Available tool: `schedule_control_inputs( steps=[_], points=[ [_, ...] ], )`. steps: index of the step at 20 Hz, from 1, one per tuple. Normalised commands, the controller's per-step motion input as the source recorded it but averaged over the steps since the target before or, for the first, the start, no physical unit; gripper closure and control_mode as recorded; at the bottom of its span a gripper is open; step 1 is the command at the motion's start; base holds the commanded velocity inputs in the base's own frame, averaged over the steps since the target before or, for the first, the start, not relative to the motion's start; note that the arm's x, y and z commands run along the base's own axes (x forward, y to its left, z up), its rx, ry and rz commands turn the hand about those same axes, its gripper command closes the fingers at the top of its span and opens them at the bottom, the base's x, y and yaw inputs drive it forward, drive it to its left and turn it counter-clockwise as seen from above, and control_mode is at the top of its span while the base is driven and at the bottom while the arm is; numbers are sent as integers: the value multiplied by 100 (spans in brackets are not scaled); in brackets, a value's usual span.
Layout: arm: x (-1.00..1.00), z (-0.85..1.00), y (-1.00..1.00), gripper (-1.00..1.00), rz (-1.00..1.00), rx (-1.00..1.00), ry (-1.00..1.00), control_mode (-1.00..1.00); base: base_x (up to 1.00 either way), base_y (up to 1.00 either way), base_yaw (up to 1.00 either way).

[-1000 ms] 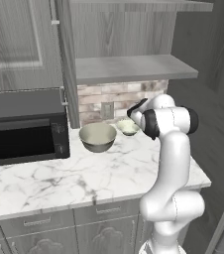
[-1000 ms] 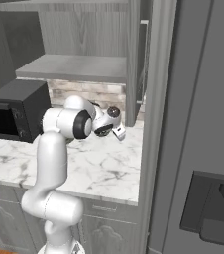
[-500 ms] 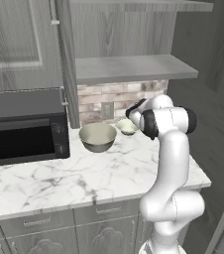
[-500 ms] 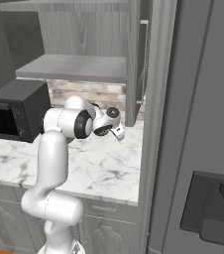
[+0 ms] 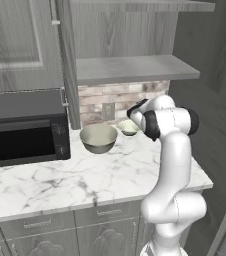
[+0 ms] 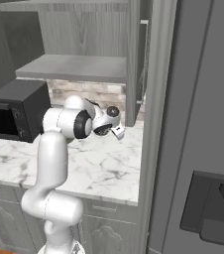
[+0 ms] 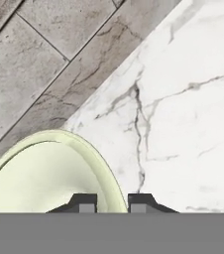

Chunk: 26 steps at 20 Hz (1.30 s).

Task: Pick up the bowls on the counter and stack them on top of one another in the open cabinet. Place the smaller bowl on top of the larger bowl.

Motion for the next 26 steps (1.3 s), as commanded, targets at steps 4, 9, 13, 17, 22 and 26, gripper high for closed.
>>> schedule_control_inputs(
  steps=[4,9,13,17,22,26],
  points=[
    [0,38,0,100,0,2,0,-100,0,0,0],
    [-13,45,0,100,0,0,0,-100,0,0,0],
    [-32,52,-1,100,0,0,0,-100,0,0,0],
    [-47,51,-3,100,0,0,0,-100,0,0,0],
    [-65,45,-2,100,0,0,0,-100,0,0,0],
    [-71,45,0,100,2,0,0,-100,0,0,0]
  ],
)
